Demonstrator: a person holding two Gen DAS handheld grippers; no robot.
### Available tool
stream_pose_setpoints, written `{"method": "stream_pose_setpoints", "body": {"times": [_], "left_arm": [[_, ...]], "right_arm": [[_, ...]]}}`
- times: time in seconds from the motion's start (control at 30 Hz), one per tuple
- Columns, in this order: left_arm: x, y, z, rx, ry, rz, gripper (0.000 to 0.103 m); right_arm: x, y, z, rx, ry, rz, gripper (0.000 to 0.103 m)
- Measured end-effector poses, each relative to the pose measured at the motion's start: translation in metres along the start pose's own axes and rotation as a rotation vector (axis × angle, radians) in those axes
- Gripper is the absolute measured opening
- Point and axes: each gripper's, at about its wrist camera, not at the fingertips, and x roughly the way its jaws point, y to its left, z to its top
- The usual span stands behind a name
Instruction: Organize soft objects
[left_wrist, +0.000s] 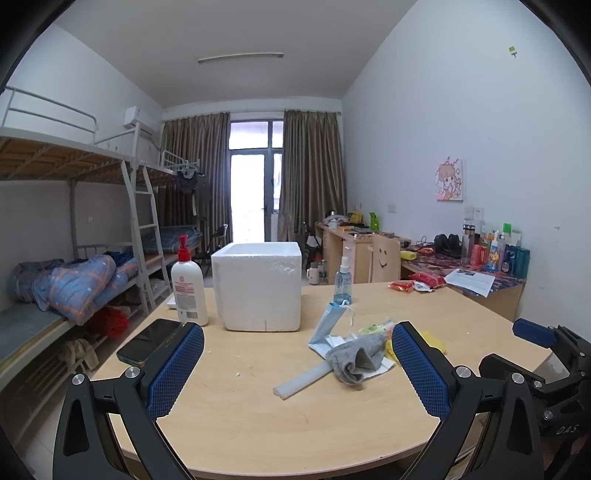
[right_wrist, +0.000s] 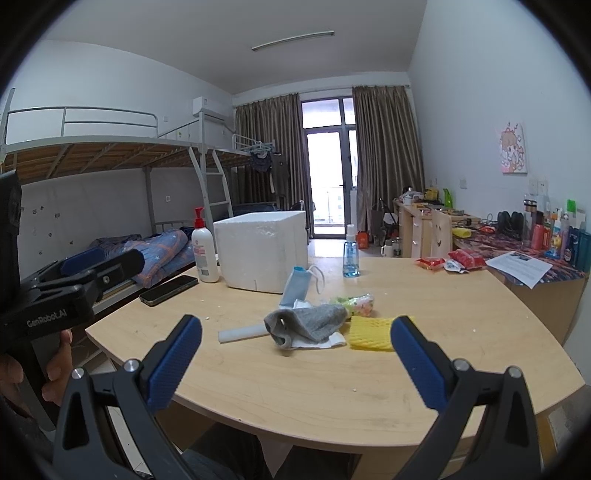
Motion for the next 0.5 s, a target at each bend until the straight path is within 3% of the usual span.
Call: {"method": "stream_pose_setpoints", "body": {"times": [0.5], "left_arm": [[-0.0018,-0.0020,0.0004,0.013,-0.009,0.008,0.102]], "right_arm": [[-0.0034,-0.0020,0.0021,-0.005,-0.009,-0.007,0.103]]}}
